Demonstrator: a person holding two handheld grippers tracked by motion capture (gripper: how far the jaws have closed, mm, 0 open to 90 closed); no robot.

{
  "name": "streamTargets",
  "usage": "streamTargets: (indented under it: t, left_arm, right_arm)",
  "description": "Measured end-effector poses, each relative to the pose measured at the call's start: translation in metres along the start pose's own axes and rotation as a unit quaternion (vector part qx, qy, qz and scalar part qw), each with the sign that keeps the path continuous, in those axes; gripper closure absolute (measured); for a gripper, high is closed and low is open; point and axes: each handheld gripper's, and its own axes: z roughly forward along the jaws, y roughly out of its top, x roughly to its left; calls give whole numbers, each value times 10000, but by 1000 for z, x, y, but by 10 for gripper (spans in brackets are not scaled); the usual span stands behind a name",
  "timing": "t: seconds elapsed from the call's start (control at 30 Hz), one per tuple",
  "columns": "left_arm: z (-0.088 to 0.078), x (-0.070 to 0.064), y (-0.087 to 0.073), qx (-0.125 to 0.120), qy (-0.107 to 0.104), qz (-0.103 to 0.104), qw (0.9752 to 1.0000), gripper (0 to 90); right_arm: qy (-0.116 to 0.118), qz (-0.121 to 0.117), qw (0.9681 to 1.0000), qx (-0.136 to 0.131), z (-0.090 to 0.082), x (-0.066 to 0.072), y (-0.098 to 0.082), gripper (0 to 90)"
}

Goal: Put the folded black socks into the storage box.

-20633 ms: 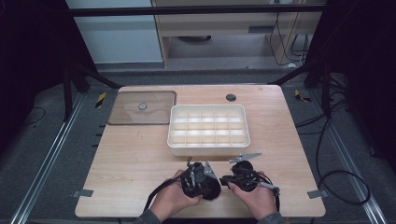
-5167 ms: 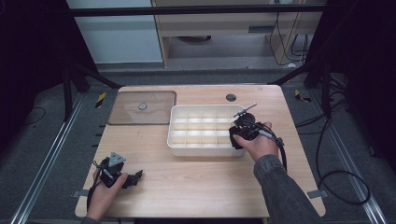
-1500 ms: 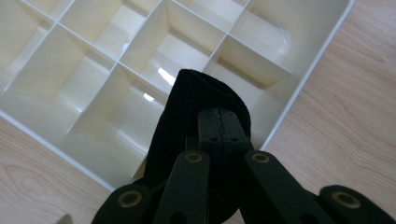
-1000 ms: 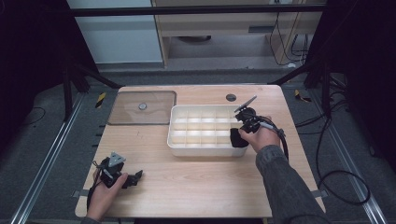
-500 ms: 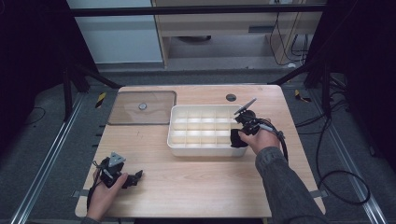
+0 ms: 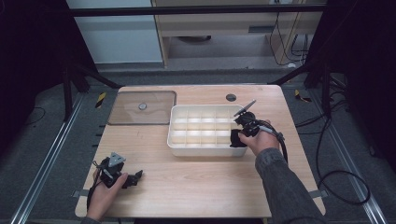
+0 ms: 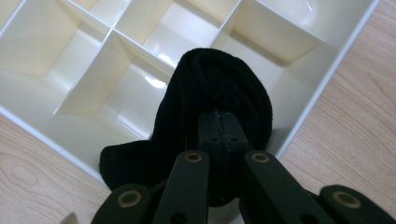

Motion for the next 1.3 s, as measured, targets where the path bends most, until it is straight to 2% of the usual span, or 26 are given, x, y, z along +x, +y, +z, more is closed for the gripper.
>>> streamTargets:
  t: [0.17,0.4,0.9,1.3]
  left_arm:
    - [0,0,0,-1,1,-1,10000,0]
    - [0,0,0,-16,1,-17,10000,0]
    - [0,0,0,18,0,20,10000,0]
    - [0,0,0,14,1,16,10000,0]
  right_arm:
    - [11,-18,10000,17,1,1,-1,900]
    - [-18,-160,9999,-1,4,1,-3,900]
    - [-43,-211,9998,55,7,3,-5,900]
    - [8,-143,9998,132,11,5,-8,900]
